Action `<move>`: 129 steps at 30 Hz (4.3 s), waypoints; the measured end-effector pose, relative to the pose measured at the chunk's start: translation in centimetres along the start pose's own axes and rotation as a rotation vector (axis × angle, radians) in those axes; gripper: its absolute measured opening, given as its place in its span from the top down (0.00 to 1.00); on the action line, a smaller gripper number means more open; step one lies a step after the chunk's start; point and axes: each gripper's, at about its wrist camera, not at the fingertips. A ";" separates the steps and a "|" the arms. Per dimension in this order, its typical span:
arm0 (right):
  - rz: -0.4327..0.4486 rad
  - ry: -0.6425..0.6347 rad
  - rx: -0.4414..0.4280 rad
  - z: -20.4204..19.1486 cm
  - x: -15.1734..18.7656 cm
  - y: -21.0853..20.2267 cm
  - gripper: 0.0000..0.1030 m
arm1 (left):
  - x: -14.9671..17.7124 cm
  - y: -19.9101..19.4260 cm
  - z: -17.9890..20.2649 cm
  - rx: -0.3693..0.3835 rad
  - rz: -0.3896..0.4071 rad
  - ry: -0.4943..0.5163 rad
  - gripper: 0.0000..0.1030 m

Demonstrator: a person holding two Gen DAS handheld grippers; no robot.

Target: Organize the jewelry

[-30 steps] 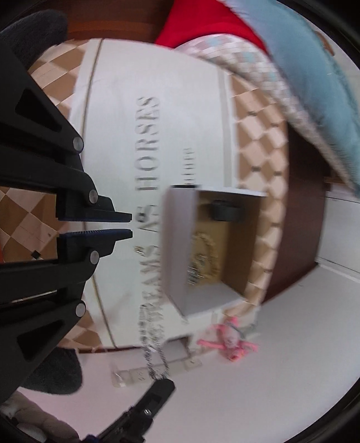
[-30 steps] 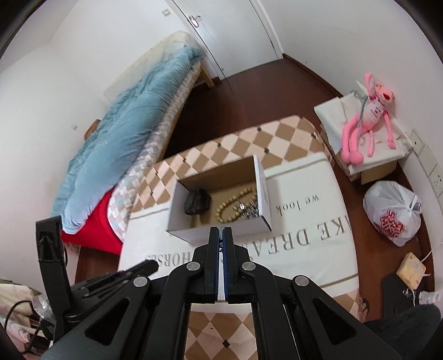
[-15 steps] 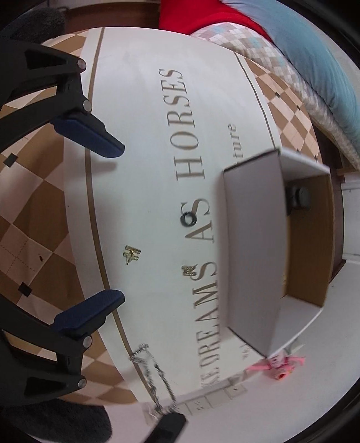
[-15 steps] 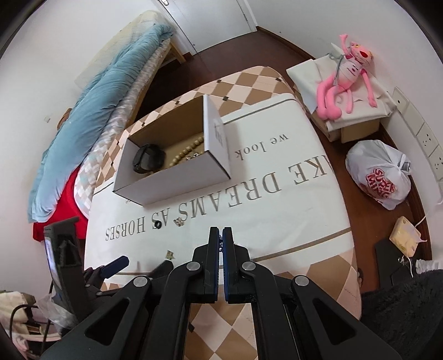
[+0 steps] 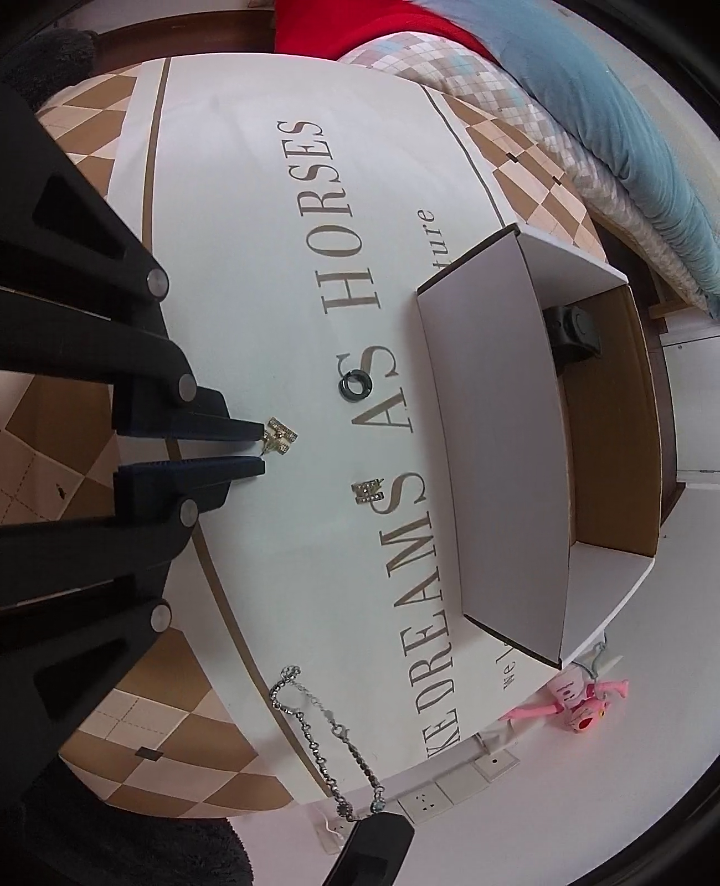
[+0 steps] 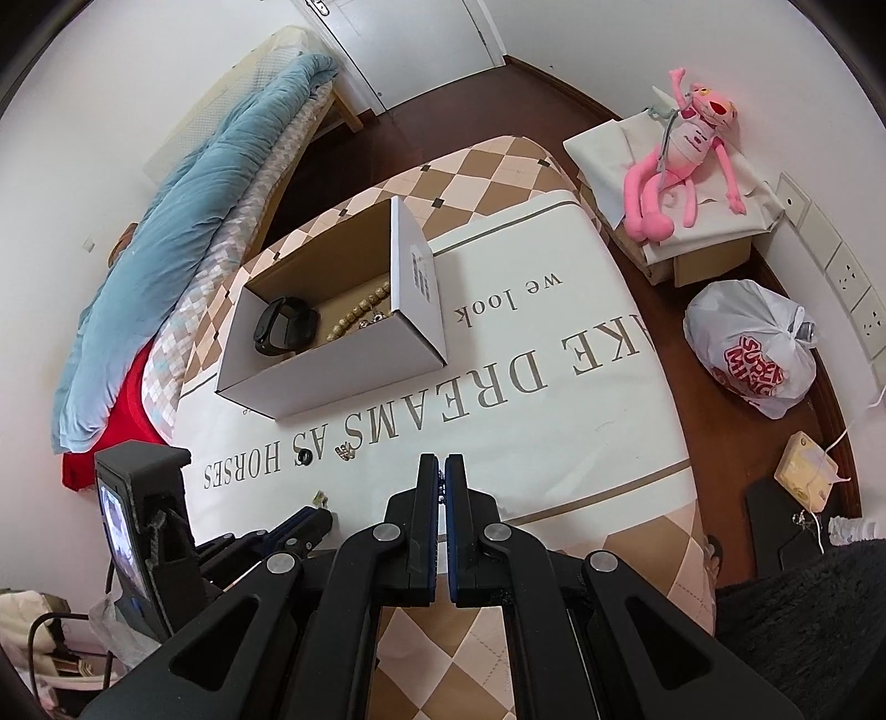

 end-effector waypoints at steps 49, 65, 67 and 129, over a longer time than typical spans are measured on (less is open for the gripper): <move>-0.159 -0.020 0.032 1.2 4.6 5.6 0.98 | 1.8 -0.6 -3.5 -0.039 0.052 -0.163 0.08; -0.153 0.001 0.037 1.6 4.0 5.7 0.98 | -0.6 0.8 -0.7 -0.027 0.051 -0.045 0.63; -0.152 0.000 0.038 1.7 4.0 5.7 0.98 | -0.6 0.8 -0.3 -0.025 0.054 -0.032 0.76; -0.086 -0.217 0.074 -9.2 -17.7 5.9 0.48 | -20.3 -5.2 -9.3 0.110 0.075 -0.216 0.05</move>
Point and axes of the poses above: each gripper's, at about its wrist camera, not at the fingertips, and y roughly the way its jaws point, z to its right, x to its underside, and after that the axes turned 5 degrees about x, right-handed
